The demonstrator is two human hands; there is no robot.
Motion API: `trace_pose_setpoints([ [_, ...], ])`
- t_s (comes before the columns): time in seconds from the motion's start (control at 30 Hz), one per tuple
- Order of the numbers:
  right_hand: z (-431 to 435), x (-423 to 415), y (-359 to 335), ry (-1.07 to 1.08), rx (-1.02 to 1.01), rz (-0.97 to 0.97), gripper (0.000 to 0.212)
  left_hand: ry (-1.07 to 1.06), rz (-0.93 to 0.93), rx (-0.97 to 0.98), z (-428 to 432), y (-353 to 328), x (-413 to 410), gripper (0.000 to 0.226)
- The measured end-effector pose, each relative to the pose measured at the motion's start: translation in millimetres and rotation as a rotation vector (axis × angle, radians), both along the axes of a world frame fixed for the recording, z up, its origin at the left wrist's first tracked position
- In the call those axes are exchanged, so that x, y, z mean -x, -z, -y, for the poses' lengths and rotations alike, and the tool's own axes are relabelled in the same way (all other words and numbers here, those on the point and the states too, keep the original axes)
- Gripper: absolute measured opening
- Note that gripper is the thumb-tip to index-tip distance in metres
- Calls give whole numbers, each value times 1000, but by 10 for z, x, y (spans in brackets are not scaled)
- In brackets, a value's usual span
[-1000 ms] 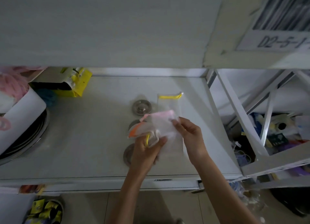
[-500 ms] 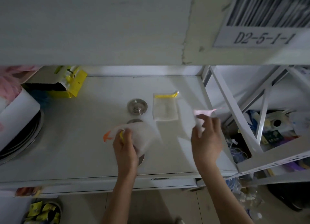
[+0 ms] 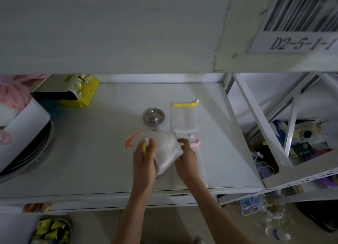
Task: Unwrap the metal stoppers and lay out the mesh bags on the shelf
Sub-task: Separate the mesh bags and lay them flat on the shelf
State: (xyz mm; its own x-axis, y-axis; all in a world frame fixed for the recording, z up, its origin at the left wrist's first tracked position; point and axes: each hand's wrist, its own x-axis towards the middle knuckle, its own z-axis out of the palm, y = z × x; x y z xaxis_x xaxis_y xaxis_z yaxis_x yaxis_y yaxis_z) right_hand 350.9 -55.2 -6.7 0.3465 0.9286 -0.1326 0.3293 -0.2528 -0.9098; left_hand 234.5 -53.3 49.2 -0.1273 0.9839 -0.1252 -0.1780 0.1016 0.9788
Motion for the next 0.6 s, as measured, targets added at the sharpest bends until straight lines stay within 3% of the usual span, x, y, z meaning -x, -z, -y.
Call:
trace_pose_setpoints([
  [0.07, -1, -77, -176, 158, -49, -482, 21, 114, 50, 61, -2, 77, 10, 36],
  [0.13, -43, -278, -283, 137, 57, -900, 53, 258, -24, 75, 7, 137, 5, 39],
  [0.2, -84, -491, -340, 106, 170, -1132, 68, 343, -110, 39, 46, 60, -49, 25],
  [0.3, -72, -695, -402, -17, 226, -1020, 67, 438, -239, -25, 91, 0, -158, 50],
  [0.4, -17, -774, -445, -121, 57, -849, 35, 434, -356, -98, 70, 30, -206, 49],
  [0.5, 46, -836, -510, -92, -68, -817, 34, 353, -378, -96, 42, 61, -258, 47],
  [0.6, 41, -973, -566, 32, -140, -630, 22, 359, -407, -105, 10, 86, -276, 47],
])
